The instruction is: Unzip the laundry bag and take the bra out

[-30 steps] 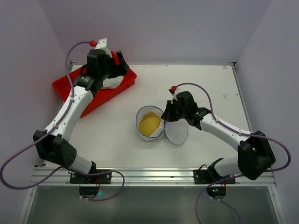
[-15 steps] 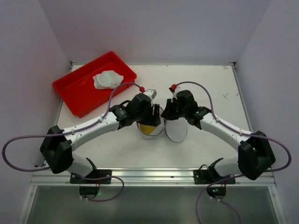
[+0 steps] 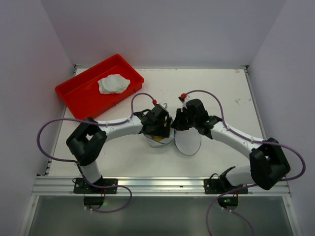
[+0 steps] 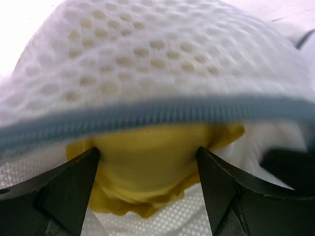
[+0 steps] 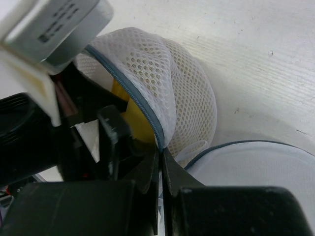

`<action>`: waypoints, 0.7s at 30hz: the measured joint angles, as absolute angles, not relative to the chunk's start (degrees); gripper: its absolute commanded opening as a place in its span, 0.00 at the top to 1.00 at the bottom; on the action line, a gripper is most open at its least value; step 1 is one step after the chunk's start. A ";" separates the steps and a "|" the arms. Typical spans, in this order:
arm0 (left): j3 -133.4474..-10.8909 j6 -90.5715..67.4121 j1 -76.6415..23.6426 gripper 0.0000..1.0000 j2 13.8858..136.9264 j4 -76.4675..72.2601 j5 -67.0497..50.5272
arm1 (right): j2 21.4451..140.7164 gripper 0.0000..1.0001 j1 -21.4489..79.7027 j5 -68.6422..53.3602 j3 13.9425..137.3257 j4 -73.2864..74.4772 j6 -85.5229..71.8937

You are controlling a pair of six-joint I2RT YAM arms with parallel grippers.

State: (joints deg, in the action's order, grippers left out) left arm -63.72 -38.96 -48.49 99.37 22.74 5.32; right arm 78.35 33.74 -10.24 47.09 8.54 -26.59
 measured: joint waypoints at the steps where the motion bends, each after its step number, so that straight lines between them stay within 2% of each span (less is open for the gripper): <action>1: -64.20 -39.03 -48.38 0.16 100.60 22.55 5.41 | 78.35 1.00 33.74 -10.31 46.96 8.36 -26.61; 2: -64.45 -39.11 -48.27 0.18 101.58 22.22 5.56 | 78.35 1.00 33.74 -10.39 46.74 8.10 -26.70; 5: -65.01 -39.92 -48.01 0.38 104.05 21.12 6.13 | 78.37 1.00 33.74 -10.83 46.24 7.66 -26.92; 6: -65.12 -40.05 -48.01 0.59 104.36 20.78 6.28 | 78.37 1.00 33.74 -11.09 46.15 7.57 -26.96; 7: -65.23 -40.40 -48.01 0.71 104.64 20.25 6.42 | 78.37 1.00 33.74 -11.33 46.11 7.35 -26.96; 9: -65.36 -40.40 -47.97 0.93 105.27 19.29 6.44 | 78.37 1.00 33.74 -11.53 45.95 7.09 -26.96; 10: -65.36 -40.62 -47.90 0.98 105.41 18.96 6.39 | 78.37 1.00 33.74 -11.51 45.89 7.05 -26.96; 16: -62.94 -39.40 -47.90 1.00 102.32 17.41 5.45 | 78.39 1.00 33.74 -10.68 45.76 6.94 -26.96; 21: -56.10 -34.52 -47.88 1.00 89.67 15.49 0.82 | 78.50 1.00 33.63 -8.45 45.89 7.77 -26.92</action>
